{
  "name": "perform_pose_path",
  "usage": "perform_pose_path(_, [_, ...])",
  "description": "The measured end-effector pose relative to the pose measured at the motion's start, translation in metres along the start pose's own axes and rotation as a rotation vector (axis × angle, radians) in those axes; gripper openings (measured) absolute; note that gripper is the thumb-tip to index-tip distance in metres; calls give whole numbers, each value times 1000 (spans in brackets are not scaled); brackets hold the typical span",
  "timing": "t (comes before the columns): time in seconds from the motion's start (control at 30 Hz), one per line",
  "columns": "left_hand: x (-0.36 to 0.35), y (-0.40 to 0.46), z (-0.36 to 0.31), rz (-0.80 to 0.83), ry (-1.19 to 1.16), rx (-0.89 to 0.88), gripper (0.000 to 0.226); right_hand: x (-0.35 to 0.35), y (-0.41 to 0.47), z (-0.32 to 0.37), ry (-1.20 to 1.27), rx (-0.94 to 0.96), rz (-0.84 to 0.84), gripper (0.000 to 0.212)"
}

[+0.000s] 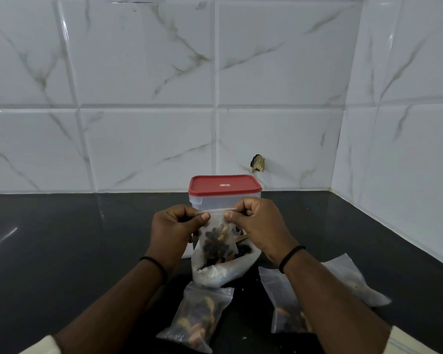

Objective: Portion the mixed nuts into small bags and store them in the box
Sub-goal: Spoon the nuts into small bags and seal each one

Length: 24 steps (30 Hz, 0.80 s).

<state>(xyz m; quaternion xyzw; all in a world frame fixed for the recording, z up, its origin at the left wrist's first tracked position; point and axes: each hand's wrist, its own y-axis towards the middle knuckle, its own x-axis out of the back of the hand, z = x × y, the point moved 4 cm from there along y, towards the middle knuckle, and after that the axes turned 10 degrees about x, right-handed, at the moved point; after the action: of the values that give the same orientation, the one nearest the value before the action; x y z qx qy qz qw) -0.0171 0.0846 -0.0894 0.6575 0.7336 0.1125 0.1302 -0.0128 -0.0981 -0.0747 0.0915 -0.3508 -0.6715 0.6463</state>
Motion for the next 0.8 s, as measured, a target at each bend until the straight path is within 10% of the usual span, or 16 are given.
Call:
perform_pose_path(0.43, [-1, -2, 6, -77, 411, -208, 14, 9, -1, 0, 218, -61, -109, 16])
perform_pose_path(0.8, [-7, -5, 6, -27, 650, -290, 16, 49, -8, -4, -70, -91, -236, 11])
